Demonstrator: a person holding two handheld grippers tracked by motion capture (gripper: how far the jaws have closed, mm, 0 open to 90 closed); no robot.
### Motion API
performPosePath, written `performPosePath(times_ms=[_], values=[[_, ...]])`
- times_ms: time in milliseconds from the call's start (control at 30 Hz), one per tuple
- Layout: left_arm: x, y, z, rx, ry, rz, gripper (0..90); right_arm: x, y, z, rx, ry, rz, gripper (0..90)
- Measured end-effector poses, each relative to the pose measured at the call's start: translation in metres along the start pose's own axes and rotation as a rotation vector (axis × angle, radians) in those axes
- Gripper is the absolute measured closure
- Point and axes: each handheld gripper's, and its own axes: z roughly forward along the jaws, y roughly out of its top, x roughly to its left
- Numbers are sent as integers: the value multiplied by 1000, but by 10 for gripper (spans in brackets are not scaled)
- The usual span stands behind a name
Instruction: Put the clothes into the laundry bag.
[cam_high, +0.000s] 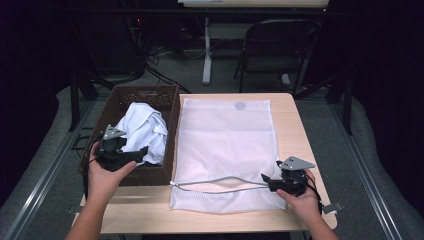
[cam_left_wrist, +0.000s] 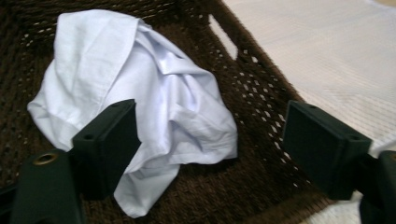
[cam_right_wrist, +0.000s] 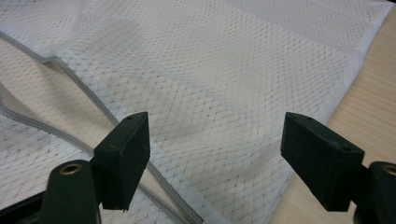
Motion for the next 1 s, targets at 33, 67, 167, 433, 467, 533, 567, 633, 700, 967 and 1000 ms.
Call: performPosePath(times_ms=[33, 67, 167, 433, 467, 533, 567, 633, 700, 967, 1000], values=[[3, 4, 3, 12, 0, -4, 175, 0, 0, 0, 0, 0, -1, 239], [3, 4, 3, 12, 0, -4, 176, 0, 0, 0, 0, 0, -1, 239], [10, 16, 13, 53, 10, -24, 176, 0, 0, 0, -1, 1, 0, 239], [19, 38, 26, 102, 45, -17, 177, -1, -1, 1, 2, 1, 2, 240], [21, 45, 27, 100, 47, -23, 177, -1, -1, 1, 1, 1, 1, 240], [21, 51, 28, 99, 49, -24, 177, -2, -1, 1, 0, 2, -3, 239], [22, 55, 29, 97, 53, -19, 177, -2, -1, 1, 2, 4, -5, 239], [22, 60, 32, 110, 51, -20, 177, -2, -1, 1, 2, 2, -5, 239], [23, 65, 35, 121, 56, -18, 177, -1, -1, 1, 2, 2, -6, 239], [32, 83, 57, 167, 78, -56, 179, -2, -1, 1, 0, 2, 1, 239], [34, 85, 60, 178, 83, -58, 179, -2, -1, 1, 0, 2, 0, 239]])
